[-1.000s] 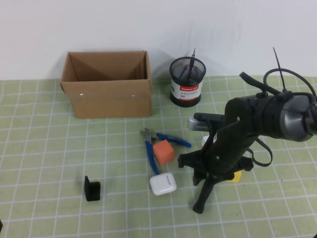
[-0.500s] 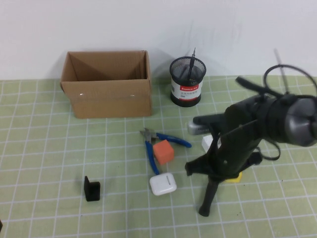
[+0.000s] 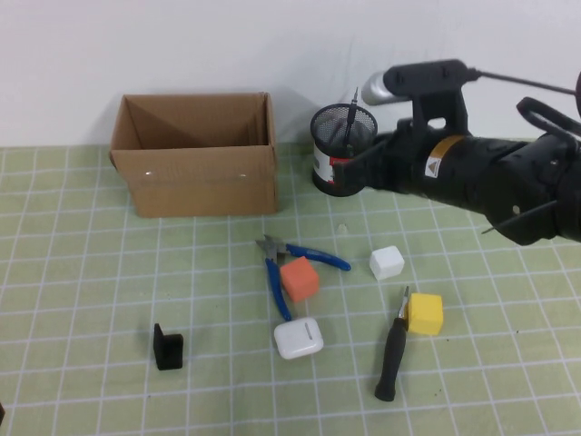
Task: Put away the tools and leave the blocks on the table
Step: Pick up the black Screwdriver from the table
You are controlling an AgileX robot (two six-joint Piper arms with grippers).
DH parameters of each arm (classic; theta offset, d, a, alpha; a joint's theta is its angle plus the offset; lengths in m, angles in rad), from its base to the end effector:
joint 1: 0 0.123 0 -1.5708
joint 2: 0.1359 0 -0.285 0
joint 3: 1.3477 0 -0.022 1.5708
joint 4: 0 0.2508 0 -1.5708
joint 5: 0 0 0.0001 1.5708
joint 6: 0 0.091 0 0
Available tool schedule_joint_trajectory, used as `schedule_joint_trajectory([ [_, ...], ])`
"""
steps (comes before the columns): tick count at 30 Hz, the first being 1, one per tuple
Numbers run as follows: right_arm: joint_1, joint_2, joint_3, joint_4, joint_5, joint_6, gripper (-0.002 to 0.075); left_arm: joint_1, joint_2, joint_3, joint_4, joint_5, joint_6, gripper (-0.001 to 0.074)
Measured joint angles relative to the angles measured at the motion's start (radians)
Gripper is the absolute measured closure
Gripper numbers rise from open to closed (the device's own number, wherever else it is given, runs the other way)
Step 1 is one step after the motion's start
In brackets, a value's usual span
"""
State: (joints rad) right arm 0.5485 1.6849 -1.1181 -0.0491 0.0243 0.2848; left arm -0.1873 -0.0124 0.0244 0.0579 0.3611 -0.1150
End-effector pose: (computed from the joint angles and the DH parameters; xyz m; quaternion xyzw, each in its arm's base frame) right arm 0.3267 0.1995 0.2589 -0.1338 0.8506 0.1938 0.4701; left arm 0.0523 -0.0080 0.1732 0.0445 0.7992 -0.0660 0.5958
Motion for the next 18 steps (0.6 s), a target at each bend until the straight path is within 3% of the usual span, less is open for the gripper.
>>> schedule_joint_trajectory([
  [5,-0.008,0.018,0.000,0.000,-0.015,-0.002,0.0733,0.000,0.000,0.000,0.002,0.000,0.000,0.0738],
  [12,-0.010,0.012,0.000,0.120,0.491,0.000,0.0712,0.000,0.000,0.000,0.002,0.000,0.000,0.0738],
  [15,-0.010,0.012,0.000,0.179,0.638,0.004,0.0625,0.000,0.000,0.000,0.002,0.000,0.000,0.0738],
  [18,-0.010,0.014,0.000,0.219,0.698,0.014,0.0478,0.000,0.000,0.000,0.002,0.000,0.000,0.0738],
])
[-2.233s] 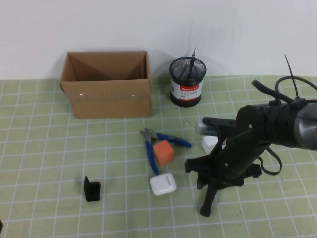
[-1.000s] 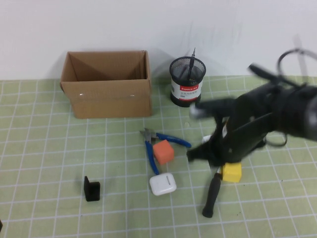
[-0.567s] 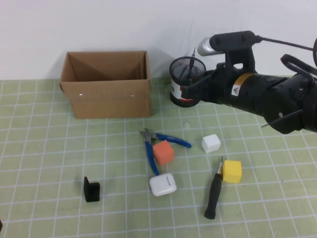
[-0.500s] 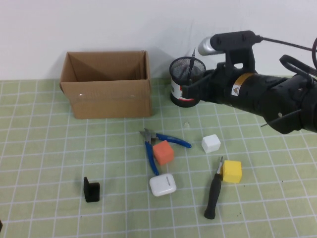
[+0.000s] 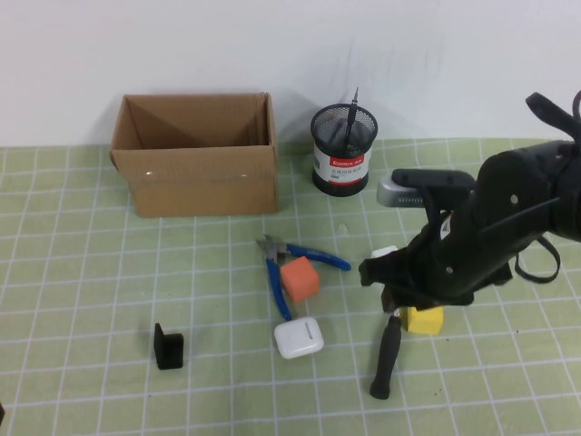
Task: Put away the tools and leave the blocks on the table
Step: Pick up the black Screwdriver from the table
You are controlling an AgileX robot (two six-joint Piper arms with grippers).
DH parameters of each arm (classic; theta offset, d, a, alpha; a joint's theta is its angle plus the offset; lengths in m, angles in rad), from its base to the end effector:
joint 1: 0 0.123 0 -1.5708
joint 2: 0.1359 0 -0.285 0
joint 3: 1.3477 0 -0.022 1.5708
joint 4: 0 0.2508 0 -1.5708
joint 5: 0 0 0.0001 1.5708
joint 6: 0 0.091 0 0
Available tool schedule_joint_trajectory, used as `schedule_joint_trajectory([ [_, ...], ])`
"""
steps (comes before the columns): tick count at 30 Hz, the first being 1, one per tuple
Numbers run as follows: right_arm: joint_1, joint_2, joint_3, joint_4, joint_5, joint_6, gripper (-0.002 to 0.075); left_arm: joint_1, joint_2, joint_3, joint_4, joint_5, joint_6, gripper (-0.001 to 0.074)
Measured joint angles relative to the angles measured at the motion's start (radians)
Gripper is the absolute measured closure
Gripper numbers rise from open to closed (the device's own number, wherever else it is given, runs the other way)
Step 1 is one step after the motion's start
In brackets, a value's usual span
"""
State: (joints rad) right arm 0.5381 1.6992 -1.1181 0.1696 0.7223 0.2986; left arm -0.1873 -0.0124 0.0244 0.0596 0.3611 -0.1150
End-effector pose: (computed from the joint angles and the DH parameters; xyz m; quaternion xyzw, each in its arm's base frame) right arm 0.2847 0.1818 0.2140 -0.0649 0.9801 0.1320 0.1336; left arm 0.0523 -0.0080 0.1732 0.0449 0.7992 -0.0653 0.5958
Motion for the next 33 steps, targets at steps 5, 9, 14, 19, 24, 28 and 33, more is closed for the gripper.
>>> schedule_joint_trajectory([
  [5,0.002,0.052,0.000,0.028,0.057,0.073,0.0393,0.000,0.000,0.000,0.000,0.000,0.000,0.0738],
  [9,0.012,0.111,0.000,0.063,0.086,0.086,0.0385,0.000,0.000,0.000,0.000,0.000,0.000,0.0738],
  [14,0.014,0.169,0.000,0.074,0.086,0.094,0.0383,0.000,0.000,0.000,0.000,0.000,0.000,0.0738],
  [19,0.024,0.196,-0.002,0.074,0.050,0.102,0.0382,0.000,0.000,0.000,0.000,0.000,0.000,0.0738],
  [24,0.038,0.231,-0.050,0.058,0.046,0.118,0.0382,0.000,0.000,0.000,0.000,0.000,0.000,0.0738],
  [28,0.042,0.267,-0.089,0.019,0.068,0.146,0.0383,0.000,0.000,0.000,0.000,0.000,0.000,0.0738],
  [33,0.042,0.303,-0.127,-0.031,0.081,0.173,0.0382,0.000,0.000,0.000,0.000,0.000,0.000,0.0738],
])
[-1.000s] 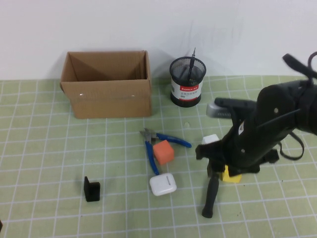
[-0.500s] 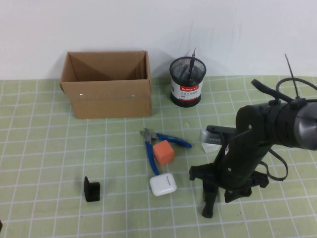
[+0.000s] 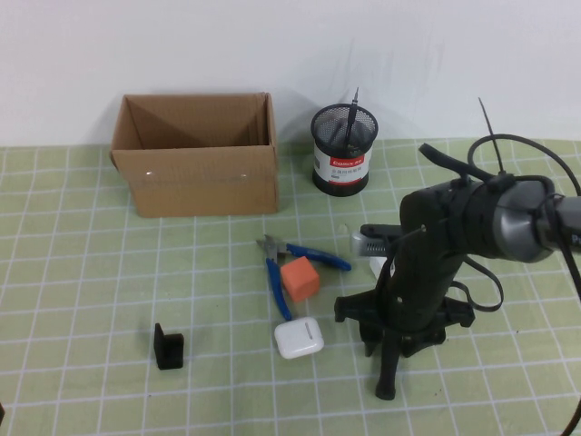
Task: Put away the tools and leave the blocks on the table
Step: Pick up the black Screwdriver from the table
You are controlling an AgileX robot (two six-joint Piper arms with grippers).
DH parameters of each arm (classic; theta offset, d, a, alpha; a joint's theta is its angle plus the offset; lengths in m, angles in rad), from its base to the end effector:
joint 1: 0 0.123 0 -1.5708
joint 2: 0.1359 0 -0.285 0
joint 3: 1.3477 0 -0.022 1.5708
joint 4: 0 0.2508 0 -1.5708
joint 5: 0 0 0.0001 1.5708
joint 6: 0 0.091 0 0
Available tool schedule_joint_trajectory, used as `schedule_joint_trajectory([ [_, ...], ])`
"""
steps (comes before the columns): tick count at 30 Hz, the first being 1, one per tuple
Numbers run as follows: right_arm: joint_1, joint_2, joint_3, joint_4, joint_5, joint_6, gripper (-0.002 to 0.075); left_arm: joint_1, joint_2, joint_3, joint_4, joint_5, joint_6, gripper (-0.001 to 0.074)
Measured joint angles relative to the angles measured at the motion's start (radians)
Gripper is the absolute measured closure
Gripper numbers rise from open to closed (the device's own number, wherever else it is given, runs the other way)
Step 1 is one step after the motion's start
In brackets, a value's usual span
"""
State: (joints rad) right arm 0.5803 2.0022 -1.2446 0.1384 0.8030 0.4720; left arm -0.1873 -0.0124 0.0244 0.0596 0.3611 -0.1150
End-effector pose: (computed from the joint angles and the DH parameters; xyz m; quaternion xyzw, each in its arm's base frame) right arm 0.3065 0.2118 0.1347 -0.0085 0.9974 0.0694 0.0159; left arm 0.0523 -0.0080 0.1732 0.0449 0.7992 -0.0653 0.5958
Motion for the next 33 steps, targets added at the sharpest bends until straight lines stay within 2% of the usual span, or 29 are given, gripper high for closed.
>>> schedule_joint_trajectory([
  [4,0.002,0.017,-0.013,-0.034,0.011,0.007,0.0423,0.000,0.000,0.000,0.000,0.000,0.000,0.0738],
  [8,0.008,0.027,-0.021,-0.068,0.026,0.010,0.0571,0.000,0.000,0.000,0.000,0.000,0.000,0.0738],
  [15,0.031,0.010,-0.018,-0.110,0.018,0.010,0.0573,0.000,0.000,0.000,0.000,0.000,0.000,0.0738],
  [19,0.051,-0.103,0.040,-0.131,-0.061,0.010,0.0573,0.000,0.000,0.000,0.002,0.000,0.000,0.0738],
  [22,0.046,-0.237,0.105,-0.189,-0.243,0.007,0.0573,0.000,0.000,0.000,0.002,0.000,0.000,0.0738],
  [26,0.009,-0.349,0.211,-0.225,-0.628,-0.041,0.0573,0.000,0.000,0.000,0.002,0.000,0.000,0.0738],
  [33,-0.074,-0.245,0.262,-0.230,-1.283,-0.134,0.0573,0.000,0.000,0.000,0.002,0.000,0.000,0.0738],
])
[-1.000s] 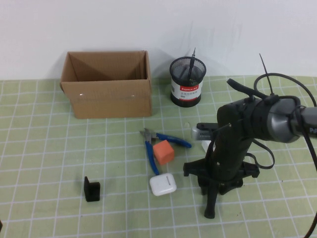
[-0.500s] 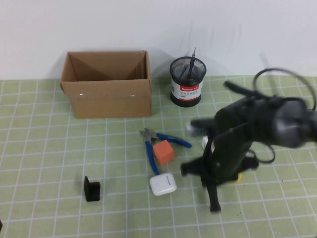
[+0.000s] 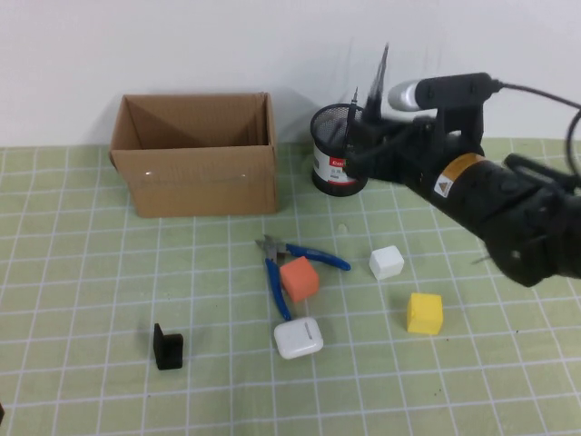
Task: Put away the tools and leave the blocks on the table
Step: Pick up the black Screwdriver from the table, then place the picked object into the round holder
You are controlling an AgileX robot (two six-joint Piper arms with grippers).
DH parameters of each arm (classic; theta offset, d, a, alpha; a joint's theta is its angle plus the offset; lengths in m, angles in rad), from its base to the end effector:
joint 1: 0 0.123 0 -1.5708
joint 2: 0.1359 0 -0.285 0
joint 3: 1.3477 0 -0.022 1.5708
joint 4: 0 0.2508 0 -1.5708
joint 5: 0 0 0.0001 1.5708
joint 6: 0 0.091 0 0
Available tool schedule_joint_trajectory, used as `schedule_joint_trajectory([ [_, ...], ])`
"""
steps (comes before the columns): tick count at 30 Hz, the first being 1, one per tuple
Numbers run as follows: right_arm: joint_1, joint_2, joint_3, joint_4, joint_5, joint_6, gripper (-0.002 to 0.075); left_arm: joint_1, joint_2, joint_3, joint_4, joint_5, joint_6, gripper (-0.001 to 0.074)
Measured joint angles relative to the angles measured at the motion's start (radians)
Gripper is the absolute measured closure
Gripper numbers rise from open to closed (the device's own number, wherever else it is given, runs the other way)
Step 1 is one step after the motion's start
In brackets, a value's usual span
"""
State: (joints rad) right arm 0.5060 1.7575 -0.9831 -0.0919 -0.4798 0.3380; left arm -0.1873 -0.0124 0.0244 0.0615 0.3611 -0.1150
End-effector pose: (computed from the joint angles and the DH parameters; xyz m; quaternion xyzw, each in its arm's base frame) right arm 0.3367 0.1910 0.2322 -0.1099 0.7692 0.2494 0.5780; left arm 0.0523 -0.0079 0.1732 0.0454 0.7991 -0.0645 0.5959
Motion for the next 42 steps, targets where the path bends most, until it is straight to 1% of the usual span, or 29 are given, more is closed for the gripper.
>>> schedule_joint_trajectory([
  [2,-0.014,0.067,-0.012,0.004,-0.181,-0.035,0.0573,0.000,0.000,0.000,0.000,0.000,0.000,0.0738],
  [4,-0.024,0.130,-0.053,0.024,-0.295,-0.083,0.0573,0.000,0.000,0.000,0.000,0.000,0.000,0.0738],
  [6,-0.028,0.197,-0.122,0.069,-0.337,-0.157,0.0573,0.000,0.000,0.000,0.000,0.000,0.000,0.0738],
  [9,-0.032,0.288,-0.241,0.120,-0.345,-0.270,0.0573,0.000,0.000,0.000,0.000,0.000,0.000,0.0738],
  [11,-0.036,0.350,-0.314,0.136,-0.340,-0.314,0.0573,0.000,0.000,0.000,0.000,0.000,0.000,0.0738],
  [15,-0.040,0.450,-0.443,0.163,-0.272,-0.359,0.0573,0.000,0.000,0.000,0.000,0.000,0.000,0.0738],
  [22,-0.042,0.539,-0.515,0.196,-0.181,-0.419,0.0571,0.000,0.000,0.000,0.000,0.000,0.000,0.0738],
  [24,-0.042,0.541,-0.526,0.220,-0.164,-0.441,0.0548,0.000,0.000,0.000,0.000,0.000,0.000,0.0738],
  [28,-0.042,0.541,-0.532,0.243,-0.153,-0.448,0.0478,0.000,0.000,0.000,0.000,0.000,0.000,0.0738],
  [32,-0.042,0.522,-0.532,0.246,-0.103,-0.445,0.0452,0.000,0.000,0.000,0.000,0.000,0.000,0.0738],
  [37,-0.042,0.422,-0.530,0.218,0.043,-0.424,0.0448,0.000,0.000,0.000,0.000,0.000,0.000,0.0738],
  [40,-0.031,0.322,-0.530,0.208,0.190,-0.402,0.0449,0.000,0.000,0.000,0.000,0.000,0.000,0.0738],
  [42,-0.013,0.249,-0.530,0.208,0.331,-0.388,0.0449,0.000,0.000,0.000,0.000,0.000,0.000,0.0738],
])
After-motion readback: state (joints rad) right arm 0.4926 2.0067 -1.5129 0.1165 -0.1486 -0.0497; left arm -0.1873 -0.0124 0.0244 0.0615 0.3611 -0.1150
